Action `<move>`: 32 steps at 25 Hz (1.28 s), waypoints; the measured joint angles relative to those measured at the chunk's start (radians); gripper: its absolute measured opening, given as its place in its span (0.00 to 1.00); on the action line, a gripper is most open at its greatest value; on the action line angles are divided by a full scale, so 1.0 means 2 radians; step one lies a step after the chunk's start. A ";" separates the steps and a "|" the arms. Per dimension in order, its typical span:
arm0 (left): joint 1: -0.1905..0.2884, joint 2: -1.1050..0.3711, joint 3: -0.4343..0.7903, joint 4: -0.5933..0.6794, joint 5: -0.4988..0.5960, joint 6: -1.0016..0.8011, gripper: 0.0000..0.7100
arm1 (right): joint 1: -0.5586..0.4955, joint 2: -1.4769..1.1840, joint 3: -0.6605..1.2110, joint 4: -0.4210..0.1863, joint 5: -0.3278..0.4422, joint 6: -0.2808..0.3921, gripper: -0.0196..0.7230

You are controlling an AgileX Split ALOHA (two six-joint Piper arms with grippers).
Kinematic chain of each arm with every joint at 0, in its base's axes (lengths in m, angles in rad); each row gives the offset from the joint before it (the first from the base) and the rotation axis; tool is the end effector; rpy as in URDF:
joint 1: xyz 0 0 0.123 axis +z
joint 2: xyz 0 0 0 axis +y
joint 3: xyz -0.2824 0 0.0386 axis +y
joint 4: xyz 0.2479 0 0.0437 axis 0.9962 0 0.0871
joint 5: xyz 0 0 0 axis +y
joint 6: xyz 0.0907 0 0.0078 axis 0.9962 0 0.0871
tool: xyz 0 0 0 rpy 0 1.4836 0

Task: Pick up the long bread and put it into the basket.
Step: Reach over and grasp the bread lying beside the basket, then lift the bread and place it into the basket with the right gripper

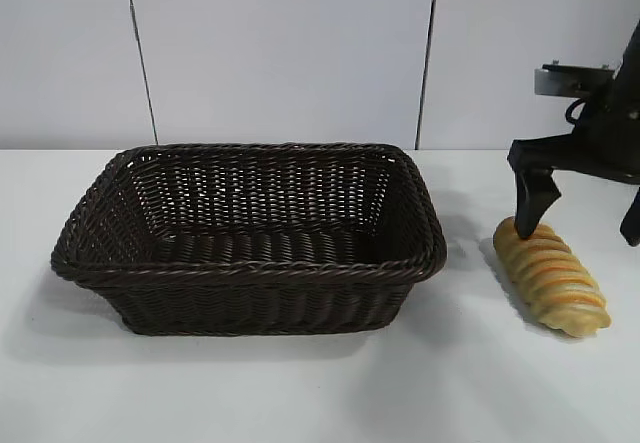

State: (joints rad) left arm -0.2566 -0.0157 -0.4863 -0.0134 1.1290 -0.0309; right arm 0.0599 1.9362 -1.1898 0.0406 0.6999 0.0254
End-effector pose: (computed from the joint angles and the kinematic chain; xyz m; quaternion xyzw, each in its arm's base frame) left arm -0.0087 0.0011 0.2679 0.0985 0.8644 -0.0772 0.4869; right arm 0.3669 0.0244 0.1477 -0.0031 0.9943 0.0191 0.1049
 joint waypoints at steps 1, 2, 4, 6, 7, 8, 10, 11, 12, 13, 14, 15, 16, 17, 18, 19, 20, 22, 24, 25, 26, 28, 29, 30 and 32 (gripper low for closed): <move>0.000 0.000 0.000 0.000 0.000 0.000 0.98 | 0.000 0.004 0.000 0.003 0.000 0.000 0.64; 0.000 0.000 0.000 0.000 0.000 0.000 0.98 | 0.000 0.006 0.000 0.007 0.000 0.003 0.48; 0.000 0.000 0.000 0.000 0.000 0.000 0.98 | 0.001 0.008 0.000 0.008 0.000 0.009 0.23; 0.000 0.000 0.000 0.000 0.000 0.000 0.98 | 0.001 0.008 0.000 0.008 0.000 0.015 0.13; 0.000 0.000 0.000 0.000 0.000 0.000 0.98 | 0.001 0.008 0.000 0.008 0.000 0.015 0.11; 0.000 0.000 0.000 0.000 0.000 0.000 0.98 | 0.001 0.008 0.000 0.008 0.000 0.016 0.10; 0.000 0.000 0.000 0.000 0.000 0.000 0.98 | 0.001 0.008 0.000 0.008 0.002 0.016 0.10; 0.000 0.000 0.000 0.000 0.000 0.000 0.98 | 0.001 0.008 -0.001 0.008 0.004 0.017 0.10; 0.000 0.000 0.000 0.000 0.000 0.000 0.98 | 0.001 0.006 -0.001 0.008 0.007 0.017 0.09; 0.000 0.000 0.000 0.000 0.000 0.000 0.98 | 0.001 0.003 -0.002 0.008 0.013 0.017 0.09; 0.000 0.000 0.000 0.000 0.000 0.000 0.98 | 0.001 -0.002 -0.003 0.008 0.020 0.017 0.08; 0.000 0.000 0.000 0.000 0.000 0.000 0.98 | 0.001 -0.009 -0.006 0.008 0.025 0.017 0.08; 0.000 0.000 0.000 0.000 0.000 0.000 0.98 | 0.001 -0.019 -0.009 0.008 0.031 0.017 0.08; 0.000 0.000 0.000 0.000 0.000 0.000 0.98 | 0.001 -0.031 -0.014 0.008 0.037 0.017 0.08; 0.000 0.000 0.000 0.000 0.000 0.000 0.98 | 0.001 -0.042 -0.021 0.008 0.044 0.017 0.08; 0.000 0.000 0.000 0.000 0.000 0.000 0.98 | 0.001 -0.054 -0.029 0.008 0.053 0.017 0.08; 0.000 0.000 0.000 0.000 0.000 0.000 0.98 | 0.001 -0.066 -0.036 0.008 0.062 0.017 0.08; 0.000 0.000 0.000 0.000 0.000 0.000 0.98 | 0.001 -0.083 -0.051 0.008 0.079 0.017 0.08; 0.000 0.000 0.000 0.000 0.000 0.000 0.98 | 0.001 -0.092 -0.065 0.008 0.100 0.017 0.08; 0.000 0.000 0.000 0.000 0.000 0.000 0.98 | 0.001 -0.093 -0.072 0.008 0.108 0.017 0.08; 0.000 0.000 0.000 0.000 0.000 0.000 0.98 | 0.001 -0.094 -0.078 0.008 0.114 0.016 0.08; 0.000 0.000 0.000 0.000 0.000 0.000 0.98 | 0.003 -0.094 -0.088 0.011 0.123 0.011 0.08; 0.000 0.000 0.000 0.000 0.000 0.000 0.98 | 0.005 -0.094 -0.094 0.012 0.126 0.007 0.08; 0.000 0.000 0.000 0.000 0.000 0.000 0.98 | 0.011 -0.094 -0.099 0.013 0.128 0.002 0.08; 0.000 0.000 0.000 0.000 0.000 0.000 0.98 | 0.029 -0.094 -0.109 0.015 0.131 -0.002 0.08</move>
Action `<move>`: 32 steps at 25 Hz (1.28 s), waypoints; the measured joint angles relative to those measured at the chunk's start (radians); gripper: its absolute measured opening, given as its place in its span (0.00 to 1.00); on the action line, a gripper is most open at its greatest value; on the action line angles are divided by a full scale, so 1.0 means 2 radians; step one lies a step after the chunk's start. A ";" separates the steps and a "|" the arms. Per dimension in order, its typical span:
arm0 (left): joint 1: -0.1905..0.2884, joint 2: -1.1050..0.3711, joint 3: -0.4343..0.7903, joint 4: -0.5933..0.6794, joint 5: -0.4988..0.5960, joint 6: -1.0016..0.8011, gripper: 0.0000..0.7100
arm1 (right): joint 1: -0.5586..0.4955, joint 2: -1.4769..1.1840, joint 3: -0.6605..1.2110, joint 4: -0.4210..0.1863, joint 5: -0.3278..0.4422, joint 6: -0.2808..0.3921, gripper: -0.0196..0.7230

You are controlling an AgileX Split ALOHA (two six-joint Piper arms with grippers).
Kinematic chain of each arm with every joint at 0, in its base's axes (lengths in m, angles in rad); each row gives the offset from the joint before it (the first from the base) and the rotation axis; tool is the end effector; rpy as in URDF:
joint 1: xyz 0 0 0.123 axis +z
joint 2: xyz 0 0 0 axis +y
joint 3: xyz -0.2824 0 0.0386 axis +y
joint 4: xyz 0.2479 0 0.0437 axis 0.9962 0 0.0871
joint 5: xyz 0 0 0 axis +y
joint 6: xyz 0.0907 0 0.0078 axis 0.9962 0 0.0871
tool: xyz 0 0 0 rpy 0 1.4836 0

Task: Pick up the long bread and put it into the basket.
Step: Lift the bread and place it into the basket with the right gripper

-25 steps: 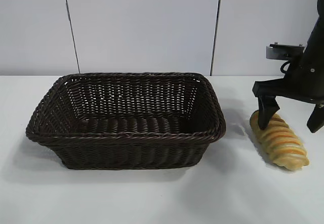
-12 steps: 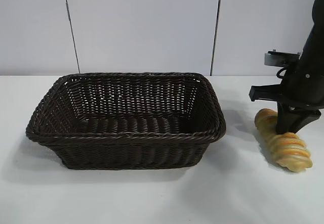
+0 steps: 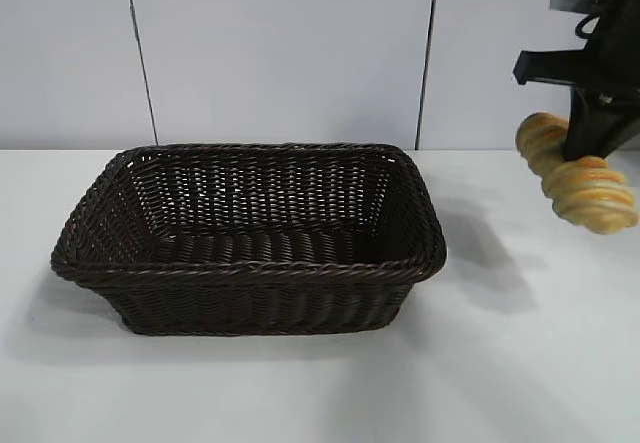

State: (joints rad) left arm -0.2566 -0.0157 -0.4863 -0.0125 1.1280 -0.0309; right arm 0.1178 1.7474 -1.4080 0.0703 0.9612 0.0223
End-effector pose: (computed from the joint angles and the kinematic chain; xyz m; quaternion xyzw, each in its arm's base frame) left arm -0.0086 0.0012 0.2679 0.0984 0.8642 -0.0769 0.4874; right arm 0.3645 0.0484 0.2678 -0.0323 0.9830 0.0443 0.1750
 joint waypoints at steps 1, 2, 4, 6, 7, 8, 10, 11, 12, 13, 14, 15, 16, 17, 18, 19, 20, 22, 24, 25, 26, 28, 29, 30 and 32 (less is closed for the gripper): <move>0.000 0.000 0.000 0.000 0.000 0.000 0.98 | 0.013 0.000 -0.006 0.001 0.000 0.000 0.08; 0.000 0.000 0.000 0.000 0.000 0.000 0.98 | 0.027 0.000 -0.012 0.001 0.001 0.000 0.08; 0.000 0.000 0.000 0.000 0.000 0.000 0.98 | 0.054 0.000 -0.025 0.003 0.002 0.005 0.08; 0.000 0.000 0.000 0.000 0.000 0.000 0.98 | 0.084 0.000 -0.037 0.003 0.004 0.012 0.08; 0.000 0.000 0.000 0.000 0.000 0.000 0.98 | 0.097 0.000 -0.043 0.003 0.004 0.014 0.08; 0.000 0.000 0.000 0.000 0.000 0.000 0.98 | 0.112 0.000 -0.048 0.003 0.002 0.015 0.08; 0.000 0.000 0.000 0.000 0.000 0.000 0.98 | 0.141 0.000 -0.052 0.003 -0.009 0.017 0.08; 0.000 0.000 0.000 0.000 0.000 0.000 0.98 | 0.152 0.000 -0.053 0.003 -0.017 0.017 0.08; 0.000 0.000 0.000 0.000 0.000 0.000 0.98 | 0.164 0.000 -0.053 0.001 -0.025 0.015 0.08; 0.000 0.000 0.000 0.000 0.000 0.000 0.98 | 0.175 0.000 -0.053 -0.003 -0.035 0.008 0.08; 0.000 0.000 0.000 0.000 0.000 0.000 0.98 | 0.184 0.002 -0.053 -0.009 -0.043 -0.006 0.08; 0.000 0.000 0.000 0.000 0.000 0.000 0.98 | 0.191 0.004 -0.053 -0.013 -0.050 -0.026 0.08; 0.000 0.000 0.000 0.000 0.000 0.000 0.98 | 0.198 0.007 -0.054 -0.017 -0.058 -0.059 0.08; 0.000 0.000 0.000 0.000 0.000 0.000 0.98 | 0.204 0.012 -0.054 -0.019 -0.065 -0.103 0.08; 0.000 0.000 0.000 0.000 0.000 0.000 0.98 | 0.209 0.016 -0.054 -0.021 -0.071 -0.156 0.08; 0.000 0.000 0.000 0.000 0.000 0.000 0.98 | 0.214 0.022 -0.054 -0.021 -0.076 -0.201 0.08; 0.000 0.000 0.000 0.000 0.000 0.000 0.98 | 0.219 0.027 -0.054 -0.021 -0.083 -0.253 0.08; 0.000 0.000 0.000 0.000 0.000 0.000 0.98 | 0.226 0.037 -0.054 -0.013 -0.096 -0.333 0.08; 0.000 0.000 0.000 0.000 0.000 0.000 0.98 | 0.228 0.051 -0.054 0.004 -0.112 -0.378 0.08; 0.000 0.000 0.000 0.000 0.000 0.000 0.98 | 0.228 0.057 -0.054 0.015 -0.119 -0.392 0.08; 0.000 0.000 0.000 0.000 0.000 0.000 0.98 | 0.228 0.066 -0.054 0.023 -0.125 -0.399 0.08; 0.000 0.000 0.000 0.000 0.000 0.000 0.98 | 0.228 0.084 -0.054 0.043 -0.130 -0.409 0.08; 0.000 0.000 0.000 0.000 0.000 0.000 0.98 | 0.228 0.092 -0.054 0.053 -0.131 -0.413 0.08; 0.000 0.000 0.000 0.000 0.000 0.000 0.98 | 0.228 0.102 -0.054 0.059 -0.133 -0.414 0.08; 0.000 0.000 0.000 0.000 0.000 0.000 0.98 | 0.228 0.118 -0.054 0.068 -0.136 -0.416 0.08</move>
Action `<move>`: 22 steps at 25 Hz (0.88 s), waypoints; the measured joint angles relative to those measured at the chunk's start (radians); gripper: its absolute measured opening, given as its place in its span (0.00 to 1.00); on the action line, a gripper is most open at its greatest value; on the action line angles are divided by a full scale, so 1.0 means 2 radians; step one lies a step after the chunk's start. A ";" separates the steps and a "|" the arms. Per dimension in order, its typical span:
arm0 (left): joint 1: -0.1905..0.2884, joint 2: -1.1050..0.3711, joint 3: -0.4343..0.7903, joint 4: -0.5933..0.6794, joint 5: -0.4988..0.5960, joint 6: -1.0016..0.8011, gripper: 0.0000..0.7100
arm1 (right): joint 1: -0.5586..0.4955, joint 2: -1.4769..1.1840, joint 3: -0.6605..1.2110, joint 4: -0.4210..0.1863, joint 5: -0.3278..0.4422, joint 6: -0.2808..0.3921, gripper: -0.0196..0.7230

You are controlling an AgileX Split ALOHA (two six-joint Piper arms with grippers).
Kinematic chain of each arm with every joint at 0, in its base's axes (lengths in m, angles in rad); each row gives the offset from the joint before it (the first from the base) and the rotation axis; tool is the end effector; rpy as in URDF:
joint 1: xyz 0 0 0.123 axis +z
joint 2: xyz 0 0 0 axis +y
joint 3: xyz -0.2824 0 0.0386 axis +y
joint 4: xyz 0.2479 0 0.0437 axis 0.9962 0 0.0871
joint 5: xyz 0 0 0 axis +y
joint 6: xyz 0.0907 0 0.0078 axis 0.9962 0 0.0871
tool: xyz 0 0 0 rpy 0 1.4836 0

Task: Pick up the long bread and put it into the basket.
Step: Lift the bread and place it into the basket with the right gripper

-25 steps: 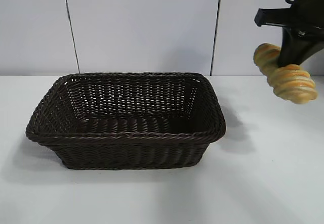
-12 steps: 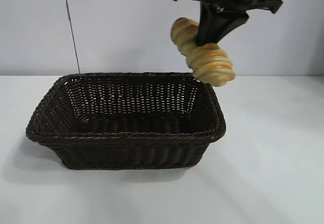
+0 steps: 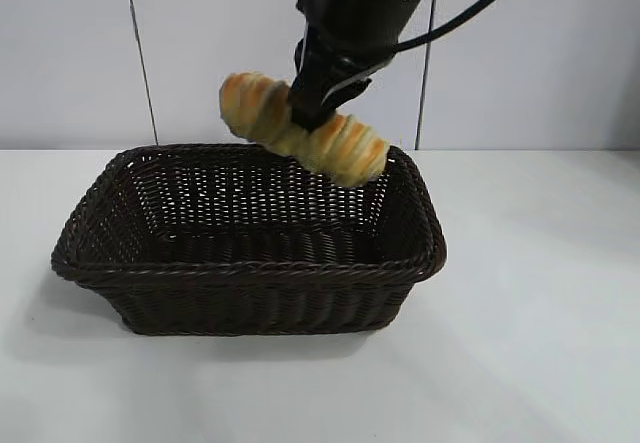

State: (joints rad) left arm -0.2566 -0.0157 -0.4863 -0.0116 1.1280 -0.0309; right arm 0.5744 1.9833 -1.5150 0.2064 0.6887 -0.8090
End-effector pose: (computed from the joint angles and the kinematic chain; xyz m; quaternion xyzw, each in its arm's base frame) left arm -0.0086 0.0013 0.2679 0.0984 0.8642 -0.0764 0.4875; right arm 0.3575 0.2455 0.2146 -0.5678 0.7810 0.0537 0.2546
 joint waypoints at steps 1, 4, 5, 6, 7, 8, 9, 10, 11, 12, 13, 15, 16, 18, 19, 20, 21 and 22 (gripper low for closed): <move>0.000 0.000 0.000 0.000 0.000 0.000 0.98 | 0.000 0.007 0.000 0.002 -0.001 0.000 0.08; 0.000 0.000 0.000 0.000 0.000 0.000 0.98 | 0.000 0.017 0.000 0.005 -0.011 0.000 0.08; 0.000 0.000 0.000 0.000 0.000 0.000 0.98 | 0.000 0.018 0.000 0.005 -0.016 0.000 0.09; 0.000 0.000 0.000 0.000 0.000 0.000 0.98 | 0.000 0.019 0.000 0.006 -0.021 0.000 0.11; 0.000 0.000 0.000 0.000 0.000 0.000 0.98 | 0.000 0.019 0.000 0.007 -0.024 -0.001 0.16; 0.000 0.000 0.000 0.000 0.000 0.000 0.98 | 0.000 0.019 0.000 0.008 -0.026 -0.001 0.23; 0.000 0.000 0.000 0.000 0.000 0.000 0.98 | 0.000 0.019 0.000 0.008 -0.028 -0.002 0.36; 0.000 0.000 0.000 0.000 0.000 0.000 0.98 | 0.000 0.019 0.000 0.008 -0.028 -0.002 0.52; 0.000 0.000 0.000 0.000 0.000 0.000 0.98 | 0.000 0.019 0.000 0.009 -0.028 -0.002 0.66; 0.000 0.000 0.000 0.000 0.000 0.000 0.98 | 0.000 0.018 0.000 0.009 -0.028 -0.002 0.78; 0.000 0.000 0.000 0.000 0.000 0.000 0.98 | 0.000 0.017 0.000 0.009 -0.028 -0.002 0.86; 0.000 0.000 0.000 0.000 0.000 0.000 0.98 | 0.000 0.012 0.000 0.009 -0.027 0.003 0.92; 0.000 0.000 0.000 0.000 0.000 0.000 0.98 | 0.000 0.007 0.000 0.009 -0.027 0.007 0.94; 0.000 0.000 0.000 0.000 0.000 0.000 0.98 | 0.000 -0.007 0.000 0.009 -0.027 0.022 0.95; 0.000 0.000 0.000 0.000 0.000 0.000 0.98 | 0.000 -0.014 -0.001 0.007 -0.027 0.032 0.95; 0.000 0.000 0.000 0.000 0.000 0.000 0.98 | 0.000 -0.021 -0.003 0.004 -0.027 0.048 0.95; 0.000 0.000 0.000 0.000 0.000 0.000 0.98 | 0.000 -0.026 -0.006 -0.001 -0.026 0.068 0.95; 0.000 0.000 0.000 0.000 0.000 0.000 0.98 | 0.000 -0.030 -0.009 -0.007 -0.025 0.092 0.95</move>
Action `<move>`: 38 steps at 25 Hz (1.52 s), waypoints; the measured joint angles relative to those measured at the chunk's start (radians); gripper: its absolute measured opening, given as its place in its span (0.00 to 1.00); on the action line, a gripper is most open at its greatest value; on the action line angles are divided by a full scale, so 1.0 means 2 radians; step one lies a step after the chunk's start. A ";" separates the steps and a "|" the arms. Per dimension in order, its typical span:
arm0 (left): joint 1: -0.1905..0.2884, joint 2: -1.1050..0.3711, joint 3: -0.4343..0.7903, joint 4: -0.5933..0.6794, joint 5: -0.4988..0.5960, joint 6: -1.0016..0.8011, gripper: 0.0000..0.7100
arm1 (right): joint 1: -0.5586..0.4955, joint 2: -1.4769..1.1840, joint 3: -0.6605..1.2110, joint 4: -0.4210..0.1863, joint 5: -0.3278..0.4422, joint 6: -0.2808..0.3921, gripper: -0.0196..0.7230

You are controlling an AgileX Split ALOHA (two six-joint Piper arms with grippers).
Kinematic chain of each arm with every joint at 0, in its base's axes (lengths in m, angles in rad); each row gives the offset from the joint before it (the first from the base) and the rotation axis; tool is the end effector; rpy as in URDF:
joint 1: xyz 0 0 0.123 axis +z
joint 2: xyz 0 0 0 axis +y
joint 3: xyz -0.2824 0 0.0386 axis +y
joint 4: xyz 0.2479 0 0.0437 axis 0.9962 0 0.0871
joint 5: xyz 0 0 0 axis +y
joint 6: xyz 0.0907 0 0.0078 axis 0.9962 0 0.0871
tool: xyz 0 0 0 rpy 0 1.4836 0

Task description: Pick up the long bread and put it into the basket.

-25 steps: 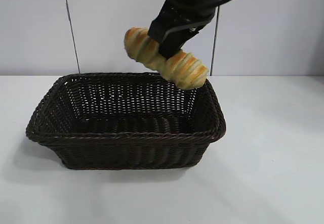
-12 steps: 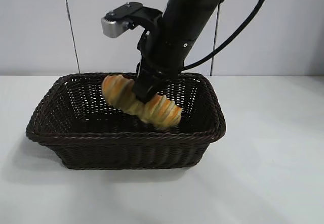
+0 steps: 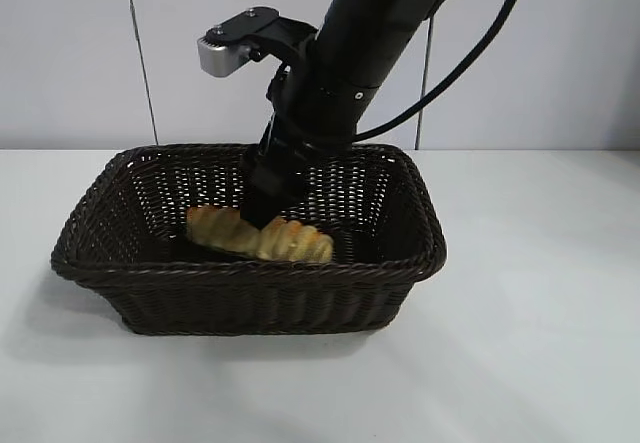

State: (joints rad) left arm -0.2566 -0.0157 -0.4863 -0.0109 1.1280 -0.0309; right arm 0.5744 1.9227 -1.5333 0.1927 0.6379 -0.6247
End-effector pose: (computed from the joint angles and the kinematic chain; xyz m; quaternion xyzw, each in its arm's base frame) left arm -0.0086 0.0013 0.2679 0.0983 0.8642 -0.0761 0.4875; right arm 0.3582 0.2442 0.2485 -0.4880 0.8127 0.0706 0.3106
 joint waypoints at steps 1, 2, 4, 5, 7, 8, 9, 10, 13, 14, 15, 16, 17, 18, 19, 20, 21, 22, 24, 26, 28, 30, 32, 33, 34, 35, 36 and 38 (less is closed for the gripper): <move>0.000 0.000 0.000 0.000 0.000 0.000 0.98 | 0.000 -0.004 -0.005 -0.006 0.003 0.022 0.95; 0.000 0.000 0.000 0.000 0.000 0.000 0.98 | -0.001 -0.007 -0.012 -0.014 0.013 0.051 0.96; 0.000 0.000 0.000 0.000 0.000 0.000 0.98 | -0.008 -0.011 -0.034 -0.032 0.041 0.115 0.96; 0.000 0.000 0.000 0.000 0.000 0.000 0.98 | -0.013 -0.012 -0.049 -0.045 0.061 0.141 0.96; 0.000 0.000 0.000 0.000 0.000 0.000 0.98 | -0.027 -0.013 -0.076 -0.072 0.101 0.189 0.96; 0.000 0.000 0.000 0.000 0.000 0.000 0.98 | -0.037 -0.013 -0.091 -0.082 0.118 0.204 0.96; 0.000 0.000 0.000 0.000 0.000 0.000 0.98 | -0.047 -0.013 -0.105 -0.093 0.138 0.218 0.96; 0.000 0.000 0.000 0.000 0.000 0.000 0.98 | -0.057 -0.013 -0.116 -0.103 0.156 0.228 0.96; 0.000 0.000 0.000 0.000 0.000 0.000 0.98 | -0.092 -0.013 -0.149 -0.120 0.196 0.245 0.96; 0.000 0.000 0.000 0.000 0.000 0.000 0.98 | -0.103 -0.013 -0.158 -0.125 0.207 0.249 0.96; 0.000 0.000 0.000 0.000 0.000 0.000 0.98 | -0.116 -0.013 -0.165 -0.128 0.215 0.251 0.96; 0.000 0.000 0.000 0.000 0.000 0.000 0.98 | -0.131 -0.013 -0.171 -0.130 0.224 0.254 0.96; 0.000 0.000 0.000 0.000 0.000 0.000 0.98 | -0.148 -0.013 -0.174 -0.132 0.231 0.257 0.96; 0.000 0.000 0.000 0.000 0.000 0.000 0.98 | -0.162 -0.013 -0.176 -0.133 0.237 0.260 0.96; 0.000 0.000 0.000 0.000 0.000 0.000 0.98 | -0.180 -0.013 -0.176 -0.134 0.243 0.261 0.96; 0.000 0.000 0.000 0.000 0.000 0.000 0.98 | -0.198 -0.013 -0.176 -0.135 0.249 0.262 0.96; 0.000 0.000 0.000 0.000 0.000 0.000 0.98 | -0.213 -0.013 -0.176 -0.136 0.254 0.262 0.96; 0.000 0.000 0.000 0.000 0.000 0.000 0.98 | -0.231 -0.013 -0.177 -0.136 0.258 0.264 0.96; 0.000 0.000 0.000 -0.002 0.000 0.000 0.98 | -0.265 -0.013 -0.176 -0.137 0.259 0.269 0.96; 0.000 0.000 0.000 -0.004 0.000 0.000 0.98 | -0.292 -0.013 -0.176 -0.137 0.261 0.273 0.96; 0.000 0.000 0.000 -0.005 0.000 0.000 0.98 | -0.317 -0.013 -0.176 -0.137 0.266 0.273 0.96; 0.000 0.000 0.000 -0.005 0.000 0.000 0.98 | -0.336 -0.015 -0.176 -0.137 0.274 0.273 0.96; 0.000 0.000 0.000 -0.005 0.000 0.000 0.98 | -0.350 -0.020 -0.176 -0.137 0.278 0.273 0.96; 0.000 0.000 0.000 -0.005 0.000 0.000 0.98 | -0.355 -0.025 -0.176 -0.137 0.279 0.273 0.96; 0.000 0.000 0.000 -0.005 0.000 0.000 0.98 | -0.358 -0.030 -0.176 -0.137 0.280 0.273 0.96; 0.000 0.000 0.000 -0.005 0.000 0.000 0.98 | -0.359 -0.037 -0.176 -0.137 0.282 0.273 0.96; 0.000 0.000 0.000 -0.005 0.000 0.000 0.98 | -0.360 -0.043 -0.176 -0.137 0.284 0.273 0.96; 0.000 0.000 0.000 -0.005 0.000 0.000 0.98 | -0.360 -0.058 -0.176 -0.135 0.286 0.273 0.96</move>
State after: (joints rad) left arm -0.2566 -0.0157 -0.4863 -0.0207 1.1280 -0.0318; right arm -0.1459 1.8057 -1.8863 -0.0782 1.2097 -0.0785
